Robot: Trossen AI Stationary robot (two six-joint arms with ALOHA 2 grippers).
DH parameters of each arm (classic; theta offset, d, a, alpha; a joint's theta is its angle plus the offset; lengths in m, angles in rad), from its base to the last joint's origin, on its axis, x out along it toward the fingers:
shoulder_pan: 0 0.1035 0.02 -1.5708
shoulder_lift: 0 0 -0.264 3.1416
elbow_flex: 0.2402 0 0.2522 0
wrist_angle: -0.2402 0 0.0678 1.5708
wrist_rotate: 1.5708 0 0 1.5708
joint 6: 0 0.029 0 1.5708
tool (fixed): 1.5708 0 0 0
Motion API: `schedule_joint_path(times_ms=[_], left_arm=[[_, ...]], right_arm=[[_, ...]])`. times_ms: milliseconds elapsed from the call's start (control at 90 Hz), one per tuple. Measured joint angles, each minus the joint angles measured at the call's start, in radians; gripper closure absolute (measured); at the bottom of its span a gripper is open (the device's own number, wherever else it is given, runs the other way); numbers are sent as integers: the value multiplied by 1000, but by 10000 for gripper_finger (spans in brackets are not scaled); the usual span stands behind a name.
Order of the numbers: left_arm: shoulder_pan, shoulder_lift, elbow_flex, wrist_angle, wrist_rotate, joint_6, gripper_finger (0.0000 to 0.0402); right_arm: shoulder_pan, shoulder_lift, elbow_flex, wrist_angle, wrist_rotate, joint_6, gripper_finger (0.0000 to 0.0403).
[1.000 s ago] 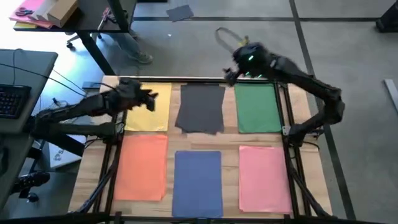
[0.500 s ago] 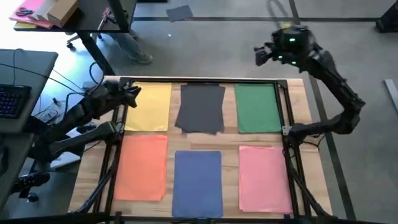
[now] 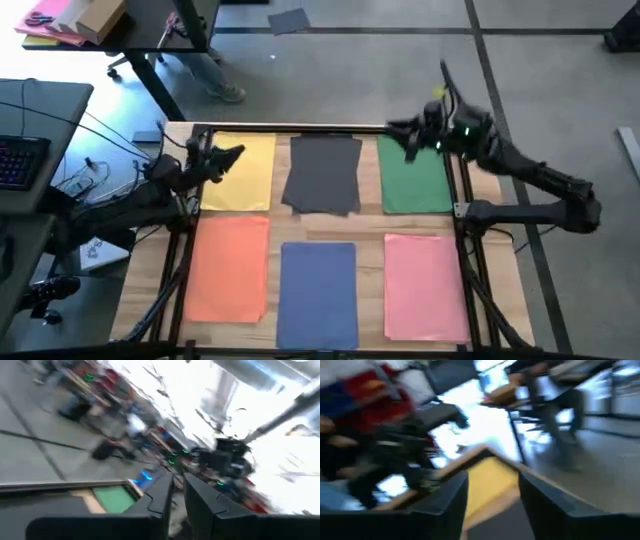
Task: Organize paper
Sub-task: Return to Home Position
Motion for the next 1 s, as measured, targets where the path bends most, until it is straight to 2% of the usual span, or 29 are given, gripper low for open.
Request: schedule_joint_path(times_ms=[133,222,278,367,489,656,856,933,1000], left_arm=[[-138,118,0,0,-51,-10,382],[-221,197,15,6,-112,-18,388],[-272,240,25,5,-140,-18,391],[-342,295,43,51,-170,-5,394],[-412,288,49,178,-176,53,394],[-445,197,48,181,-84,100,394],[-441,118,48,175,-220,65,394],[-441,116,48,177,-230,78,394],[-441,117,48,177,-227,71,394]], right_arm=[[133,-21,-135,60,-29,69,335],[218,-19,-174,73,-84,116,381],[273,-16,-180,72,-85,150,395],[361,-12,-179,74,-27,151,397],[438,-43,-147,99,71,82,402],[462,-173,-146,57,88,10,403],[486,-348,-145,43,165,-29,403],[490,-394,-144,-20,234,-14,403],[490,-424,-144,-75,243,56,403]])
